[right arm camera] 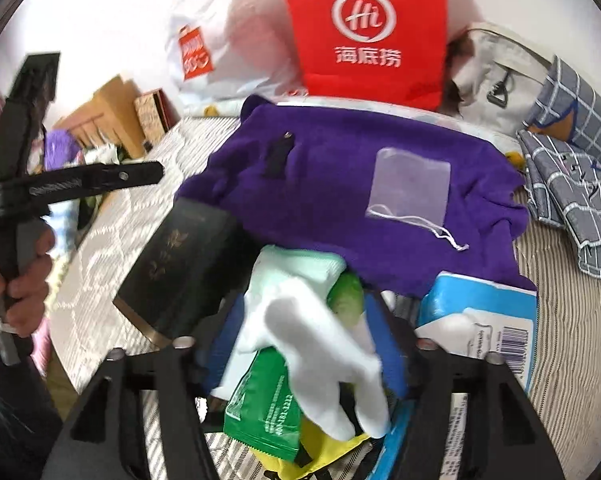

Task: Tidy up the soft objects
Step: 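Reach to the white sock with green cuff and grasp it with the right gripper, then grasp the orange-print snack packet with the left gripper while the right gripper lifts the sock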

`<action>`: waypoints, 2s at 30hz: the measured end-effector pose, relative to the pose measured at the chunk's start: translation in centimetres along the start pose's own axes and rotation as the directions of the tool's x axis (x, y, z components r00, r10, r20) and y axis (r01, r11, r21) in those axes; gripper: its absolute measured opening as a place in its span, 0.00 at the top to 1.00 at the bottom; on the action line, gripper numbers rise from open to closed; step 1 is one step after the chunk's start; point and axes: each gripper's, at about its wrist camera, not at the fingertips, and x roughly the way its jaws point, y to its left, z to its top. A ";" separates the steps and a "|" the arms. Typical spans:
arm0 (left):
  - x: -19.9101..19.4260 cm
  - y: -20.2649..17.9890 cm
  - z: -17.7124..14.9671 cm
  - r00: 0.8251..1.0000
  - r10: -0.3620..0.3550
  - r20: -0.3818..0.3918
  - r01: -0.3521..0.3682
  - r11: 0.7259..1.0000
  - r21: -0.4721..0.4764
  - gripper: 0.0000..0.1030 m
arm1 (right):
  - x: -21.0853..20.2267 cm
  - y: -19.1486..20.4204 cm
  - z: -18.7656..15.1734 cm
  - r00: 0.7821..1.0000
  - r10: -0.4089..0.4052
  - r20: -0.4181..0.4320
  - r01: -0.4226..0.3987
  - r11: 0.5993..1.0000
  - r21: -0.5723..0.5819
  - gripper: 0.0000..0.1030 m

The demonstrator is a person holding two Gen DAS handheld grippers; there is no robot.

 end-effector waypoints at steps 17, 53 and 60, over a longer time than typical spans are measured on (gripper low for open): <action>-2.9 0.6 -5.6 1.000 -0.011 0.005 0.011 1.000 -0.003 0.43 | -5.6 -0.3 -0.6 0.986 -0.036 0.161 0.023 0.996 0.081 0.84; 3.4 -7.8 -15.0 0.992 -0.076 -0.101 0.083 0.994 0.069 0.34 | -9.1 -3.7 -18.4 0.995 -0.049 0.089 0.033 0.983 0.179 0.84; 2.6 -6.6 -15.5 0.996 0.005 -0.085 0.006 0.993 0.118 0.64 | -8.5 -4.3 -19.2 0.995 -0.047 0.086 0.030 0.980 0.196 0.84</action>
